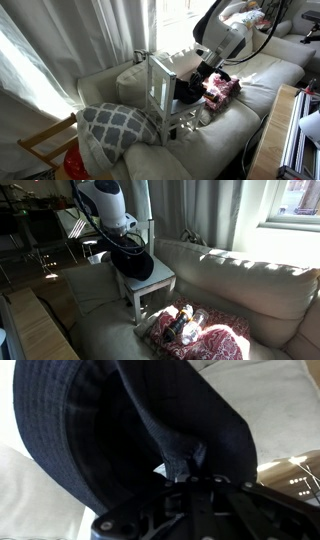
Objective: Place the black hat on the chair seat and then turn it upside down
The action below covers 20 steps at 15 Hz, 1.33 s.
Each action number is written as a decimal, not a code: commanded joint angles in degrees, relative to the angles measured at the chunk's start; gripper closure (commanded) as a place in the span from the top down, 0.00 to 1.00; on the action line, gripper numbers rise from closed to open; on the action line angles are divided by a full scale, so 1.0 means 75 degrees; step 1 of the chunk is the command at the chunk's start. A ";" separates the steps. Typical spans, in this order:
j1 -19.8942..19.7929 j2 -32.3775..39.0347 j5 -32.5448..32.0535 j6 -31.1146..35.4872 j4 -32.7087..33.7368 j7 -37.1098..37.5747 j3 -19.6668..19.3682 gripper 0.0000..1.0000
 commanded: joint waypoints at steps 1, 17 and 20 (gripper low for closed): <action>0.0023 0.0106 -0.0488 -0.0158 -0.0209 0.0070 -0.0044 0.01; -0.0108 0.0182 -0.1150 -0.0600 0.0122 0.1040 -0.0152 0.49; -0.0132 0.0101 -0.1525 -0.0749 0.0175 0.1651 -0.0265 0.70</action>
